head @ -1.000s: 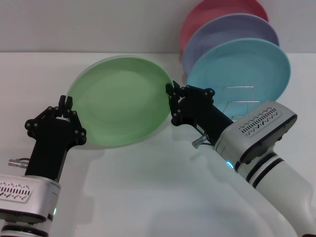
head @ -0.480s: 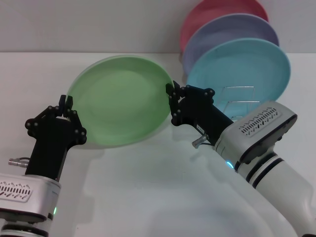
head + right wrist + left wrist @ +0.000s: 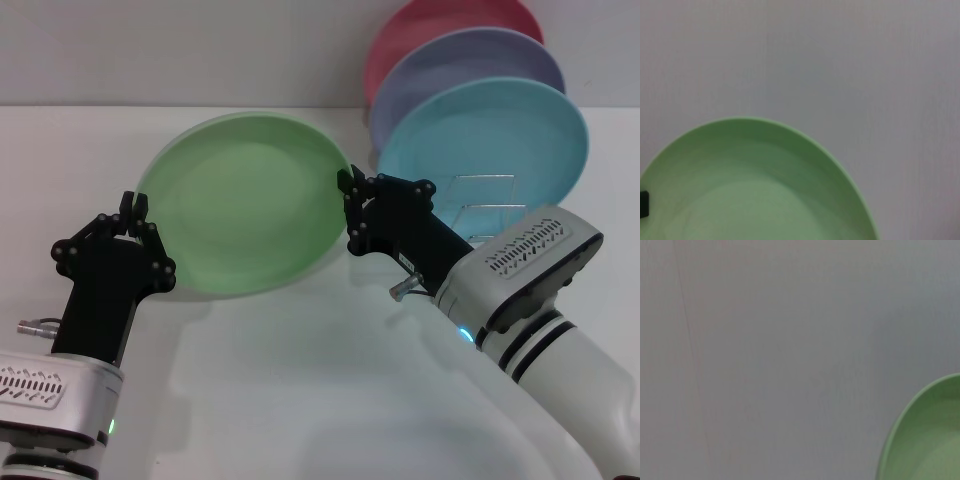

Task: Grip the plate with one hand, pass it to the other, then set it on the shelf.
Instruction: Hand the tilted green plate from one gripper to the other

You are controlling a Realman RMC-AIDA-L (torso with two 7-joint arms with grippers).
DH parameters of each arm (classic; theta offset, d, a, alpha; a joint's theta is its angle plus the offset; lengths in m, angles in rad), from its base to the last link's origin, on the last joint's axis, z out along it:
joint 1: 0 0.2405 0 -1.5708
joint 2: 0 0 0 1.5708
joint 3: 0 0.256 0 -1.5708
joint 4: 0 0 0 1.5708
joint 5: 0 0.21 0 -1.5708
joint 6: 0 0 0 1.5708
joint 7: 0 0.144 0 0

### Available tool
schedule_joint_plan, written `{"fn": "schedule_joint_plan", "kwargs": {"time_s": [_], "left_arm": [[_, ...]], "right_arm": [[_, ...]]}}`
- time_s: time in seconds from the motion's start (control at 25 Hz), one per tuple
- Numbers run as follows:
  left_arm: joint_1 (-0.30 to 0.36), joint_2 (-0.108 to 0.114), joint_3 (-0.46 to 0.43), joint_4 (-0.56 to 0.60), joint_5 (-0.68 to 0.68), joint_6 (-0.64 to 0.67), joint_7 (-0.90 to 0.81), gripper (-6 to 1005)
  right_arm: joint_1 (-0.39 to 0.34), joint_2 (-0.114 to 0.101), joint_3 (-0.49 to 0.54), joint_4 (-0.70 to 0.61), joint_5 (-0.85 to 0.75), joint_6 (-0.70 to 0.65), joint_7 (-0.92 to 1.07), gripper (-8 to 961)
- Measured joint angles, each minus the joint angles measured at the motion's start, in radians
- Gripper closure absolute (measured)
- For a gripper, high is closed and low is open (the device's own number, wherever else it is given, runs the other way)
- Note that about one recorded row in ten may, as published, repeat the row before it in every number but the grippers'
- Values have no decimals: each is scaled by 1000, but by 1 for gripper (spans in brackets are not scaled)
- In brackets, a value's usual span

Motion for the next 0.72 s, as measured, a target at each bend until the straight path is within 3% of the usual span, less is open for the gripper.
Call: {"fn": "schedule_joint_plan", "kwargs": {"time_s": [0.56,0.72], "left_arm": [[0,4,-4,-22,42,1,-69,949],[-2,4,-5,-44,56,6,-109,894]], "right_arm": [[0,0,5,-2,0,2,1,936],[0,0,12,-4,0,2,3,936]]}}
